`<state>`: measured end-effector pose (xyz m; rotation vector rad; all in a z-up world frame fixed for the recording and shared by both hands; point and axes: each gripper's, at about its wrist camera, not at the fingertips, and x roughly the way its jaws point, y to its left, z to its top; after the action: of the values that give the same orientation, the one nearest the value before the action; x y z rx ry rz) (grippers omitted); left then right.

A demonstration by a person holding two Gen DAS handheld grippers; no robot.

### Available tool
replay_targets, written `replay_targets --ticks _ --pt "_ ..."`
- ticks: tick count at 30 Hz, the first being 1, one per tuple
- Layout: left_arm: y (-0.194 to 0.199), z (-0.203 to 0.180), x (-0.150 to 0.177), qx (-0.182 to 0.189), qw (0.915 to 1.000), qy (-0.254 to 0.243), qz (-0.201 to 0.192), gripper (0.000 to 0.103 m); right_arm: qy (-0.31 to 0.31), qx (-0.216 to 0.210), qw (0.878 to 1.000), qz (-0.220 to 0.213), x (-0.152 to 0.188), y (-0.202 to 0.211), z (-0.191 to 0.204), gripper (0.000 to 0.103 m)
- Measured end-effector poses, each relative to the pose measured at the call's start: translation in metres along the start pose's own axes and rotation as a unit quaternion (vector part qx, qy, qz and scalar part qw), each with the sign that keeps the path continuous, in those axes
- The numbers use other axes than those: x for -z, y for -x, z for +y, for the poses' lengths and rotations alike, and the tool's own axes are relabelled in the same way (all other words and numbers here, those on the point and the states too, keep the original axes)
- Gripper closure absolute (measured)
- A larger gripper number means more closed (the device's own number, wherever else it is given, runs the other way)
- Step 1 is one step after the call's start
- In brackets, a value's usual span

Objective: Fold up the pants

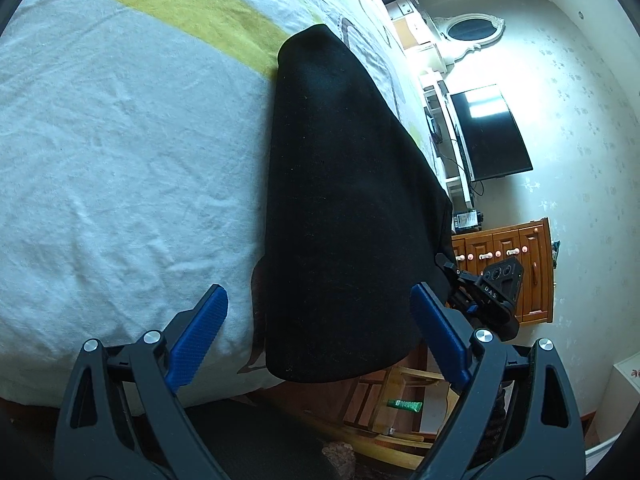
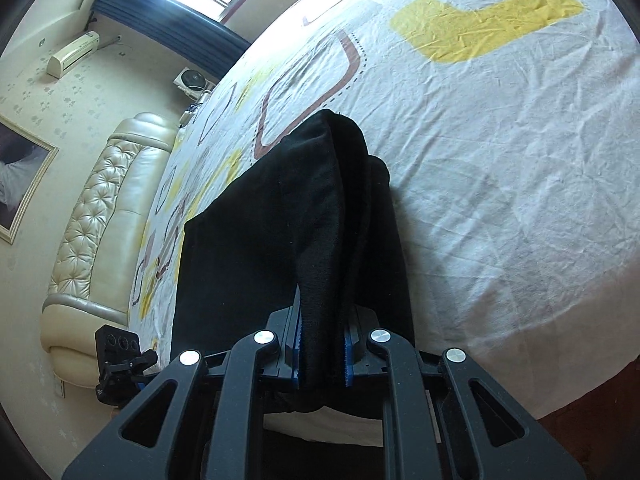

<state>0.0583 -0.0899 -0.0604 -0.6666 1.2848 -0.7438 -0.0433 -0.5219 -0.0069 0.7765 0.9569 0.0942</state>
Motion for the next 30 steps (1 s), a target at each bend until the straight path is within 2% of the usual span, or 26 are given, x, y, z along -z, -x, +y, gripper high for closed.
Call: replay_targets --ticks 4,6,7,8,9,10,13,16,19,22,24,25,26,27,30 --pt "-0.002 -0.006 -0.002 0.003 1.0 0.005 -0.003 0.011 -0.02 -0.018 1.0 0.003 0.003 0.005 -0.011 0.086" --pt "-0.002 -0.006 -0.003 0.005 1.0 0.004 -0.003 0.011 -0.018 -0.014 1.0 0.0 0.006 0.013 -0.012 0.074" --pt "-0.001 -0.006 -0.002 0.005 1.0 0.003 -0.003 0.011 -0.018 -0.016 1.0 -0.002 0.006 0.018 -0.013 0.061" --pt "-0.002 -0.006 -0.003 0.006 1.0 0.002 -0.004 0.011 -0.02 -0.024 1.0 -0.003 0.006 0.023 -0.015 0.039" --pt "-0.002 -0.005 -0.003 0.008 1.0 0.002 -0.003 0.011 -0.024 -0.02 0.999 -0.006 0.007 0.028 -0.017 0.023" --pt "-0.003 -0.003 -0.002 0.009 0.9999 0.003 -0.004 0.011 -0.026 -0.005 1.0 -0.018 0.009 0.033 -0.02 0.016" --pt "-0.004 -0.001 -0.003 0.014 0.9999 0.005 -0.007 0.011 -0.044 -0.009 0.999 0.001 0.018 0.032 -0.037 0.016" --pt "-0.004 0.0 -0.002 0.016 0.9998 0.005 -0.011 0.011 -0.09 -0.064 0.994 0.013 0.03 0.023 -0.057 0.016" --pt "-0.004 -0.003 -0.001 0.026 0.9995 0.009 -0.014 0.011 -0.128 -0.126 0.984 0.012 0.038 0.014 -0.068 0.016" --pt "-0.008 -0.003 0.002 0.058 0.998 0.024 -0.003 0.011 -0.136 -0.149 0.979 0.014 0.04 0.009 -0.069 0.016" --pt "-0.011 -0.003 0.002 0.064 0.9976 0.027 0.0 0.011 -0.123 -0.14 0.982 0.019 0.041 0.007 -0.066 0.018" --pt "-0.012 -0.003 0.003 0.064 0.9976 0.026 -0.002 0.011 -0.115 -0.132 0.984 0.02 0.041 0.007 -0.064 0.022" --pt "-0.013 -0.003 0.003 0.065 0.9976 0.024 -0.004 0.011 -0.109 -0.122 0.986 0.023 0.039 0.004 -0.061 0.04" --pt "-0.013 -0.003 0.002 0.068 0.9974 0.023 -0.008 0.011 -0.108 -0.113 0.987 0.032 0.04 0.001 -0.059 0.054" --pt "-0.015 -0.008 0.005 0.063 0.9979 0.008 -0.01 0.013 -0.1 -0.104 0.989 0.031 0.045 -0.003 -0.054 0.06"
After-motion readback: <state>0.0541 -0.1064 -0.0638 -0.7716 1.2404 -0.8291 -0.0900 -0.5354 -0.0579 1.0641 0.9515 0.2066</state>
